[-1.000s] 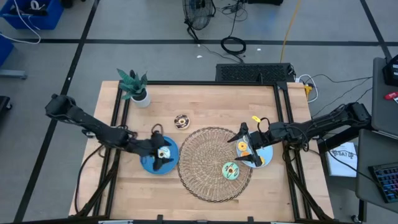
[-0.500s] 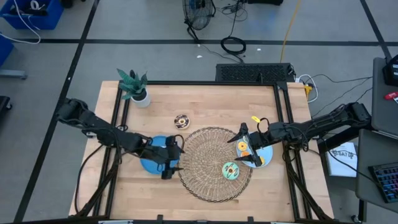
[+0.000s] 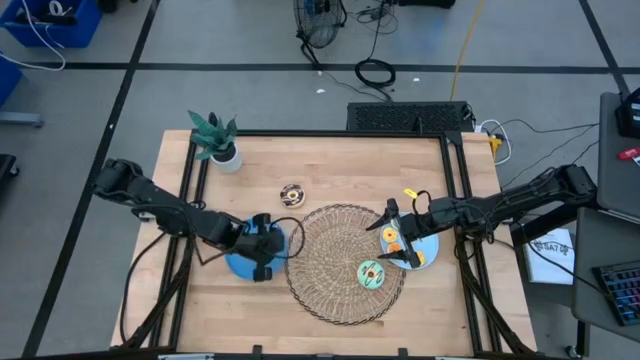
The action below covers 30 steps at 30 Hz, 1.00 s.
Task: Pick & Place donuts
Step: Put the large white donut on the blue plate
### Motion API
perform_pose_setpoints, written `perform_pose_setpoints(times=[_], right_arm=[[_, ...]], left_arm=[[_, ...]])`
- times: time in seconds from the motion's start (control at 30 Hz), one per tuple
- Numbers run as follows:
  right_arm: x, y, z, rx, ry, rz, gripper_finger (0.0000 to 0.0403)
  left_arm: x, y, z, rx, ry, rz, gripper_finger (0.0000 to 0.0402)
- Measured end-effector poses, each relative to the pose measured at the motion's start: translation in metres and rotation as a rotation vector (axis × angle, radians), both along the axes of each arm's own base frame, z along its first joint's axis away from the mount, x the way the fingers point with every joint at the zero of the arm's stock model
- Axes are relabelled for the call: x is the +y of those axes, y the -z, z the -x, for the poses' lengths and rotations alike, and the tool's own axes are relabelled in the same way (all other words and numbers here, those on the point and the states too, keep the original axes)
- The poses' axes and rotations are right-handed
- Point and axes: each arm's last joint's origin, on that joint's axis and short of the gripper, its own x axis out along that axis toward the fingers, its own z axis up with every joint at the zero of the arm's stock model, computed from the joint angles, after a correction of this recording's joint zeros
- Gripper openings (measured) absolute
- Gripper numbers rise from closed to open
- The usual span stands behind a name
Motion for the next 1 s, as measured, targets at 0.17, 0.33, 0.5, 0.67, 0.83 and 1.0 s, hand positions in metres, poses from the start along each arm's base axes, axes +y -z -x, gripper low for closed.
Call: perform_pose_setpoints(times=[0.17, 0.33, 0.5, 0.67, 0.83, 1.0], right_arm=[[0.0, 0.001, 0.0, 0.007, 0.0, 0.002, 0.0357], [0.0, 0.002, 0.0, 0.02, -0.001, 0.012, 0.0357], [0.0, 0.002, 0.0, 0.018, -0.002, 0.015, 0.0357], [0.0, 0.002, 0.0, 0.016, -0.002, 0.015, 0.0357], [0.0, 0.002, 0.0, 0.016, -0.002, 0.015, 0.0357], [0.0, 0.002, 0.0, 0.017, -0.002, 0.014, 0.0357]], left_arm=[[-0.009, 0.008, -0.001, 0.034, 0.012, 0.035, 0.0005], [-0.014, 0.028, -0.003, 0.134, -0.003, 0.053, 0.0003], [-0.016, 0.044, -0.008, 0.191, -0.017, 0.059, 0.0004], [-0.014, 0.052, -0.007, 0.244, -0.075, 0.06, 0.0004], [-0.009, 0.052, -0.004, 0.276, -0.151, 0.063, 0.0003], [-0.007, 0.053, 0.002, 0.332, -0.196, 0.048, 0.0002]])
